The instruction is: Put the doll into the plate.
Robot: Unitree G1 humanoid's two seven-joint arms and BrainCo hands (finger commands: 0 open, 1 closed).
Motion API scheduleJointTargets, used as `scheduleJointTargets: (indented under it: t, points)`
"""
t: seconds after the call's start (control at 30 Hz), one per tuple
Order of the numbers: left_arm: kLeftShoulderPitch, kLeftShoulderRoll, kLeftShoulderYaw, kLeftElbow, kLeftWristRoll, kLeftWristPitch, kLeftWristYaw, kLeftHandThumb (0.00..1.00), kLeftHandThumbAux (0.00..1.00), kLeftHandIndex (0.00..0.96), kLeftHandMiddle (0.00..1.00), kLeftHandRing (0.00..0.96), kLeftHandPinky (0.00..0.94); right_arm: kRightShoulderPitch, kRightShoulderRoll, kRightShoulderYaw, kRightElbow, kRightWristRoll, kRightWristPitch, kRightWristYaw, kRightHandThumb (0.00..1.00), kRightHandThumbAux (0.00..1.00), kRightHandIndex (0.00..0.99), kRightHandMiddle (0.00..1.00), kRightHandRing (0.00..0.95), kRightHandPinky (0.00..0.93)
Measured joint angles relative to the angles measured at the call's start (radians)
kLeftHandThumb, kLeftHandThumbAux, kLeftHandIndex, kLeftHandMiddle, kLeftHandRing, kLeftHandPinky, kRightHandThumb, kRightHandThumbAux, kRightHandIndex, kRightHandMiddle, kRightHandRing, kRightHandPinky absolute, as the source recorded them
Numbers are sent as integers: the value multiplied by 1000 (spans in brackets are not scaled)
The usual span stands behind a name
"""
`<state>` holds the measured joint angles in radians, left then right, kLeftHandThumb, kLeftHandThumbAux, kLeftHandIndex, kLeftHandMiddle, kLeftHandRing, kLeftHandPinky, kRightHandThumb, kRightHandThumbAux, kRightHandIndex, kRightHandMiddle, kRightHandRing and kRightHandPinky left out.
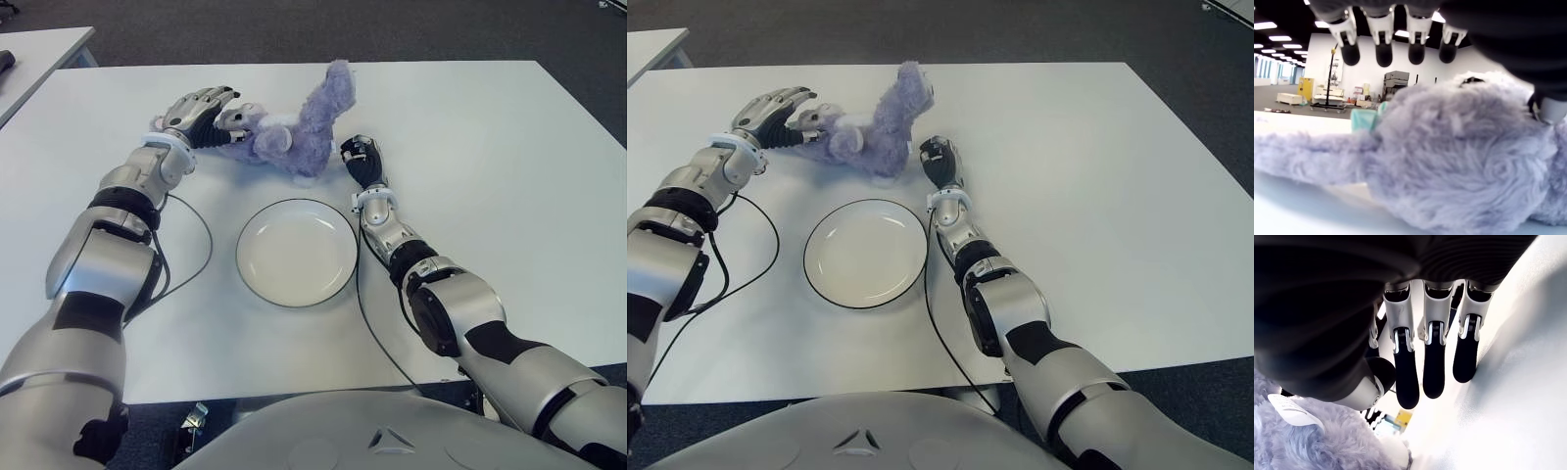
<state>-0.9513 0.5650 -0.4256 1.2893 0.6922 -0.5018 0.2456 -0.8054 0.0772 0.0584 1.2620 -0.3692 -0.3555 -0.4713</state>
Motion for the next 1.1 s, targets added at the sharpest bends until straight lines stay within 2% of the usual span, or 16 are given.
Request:
scheduleJointTargets:
  t: [0.03,0.13,0.37,1.1]
  points:
    - [0,-2,1,1,-5,0,-4,253,343,0,0,0,13,0,0,0,0,0,0,0,700,736,412,783,826,821]
    - [0,-10,4,5,-15,0,-16,244,346,0,0,0,8,0,0,0,0,0,0,1,700,736,411,771,816,811]
    - [0,-34,6,7,-29,-1,-31,227,342,0,0,0,0,0,0,0,0,0,0,2,701,735,411,784,835,857]
    - [1,-80,11,8,-69,-8,-95,234,336,0,0,0,0,0,0,1,0,-3,0,-3,702,735,412,810,859,870]
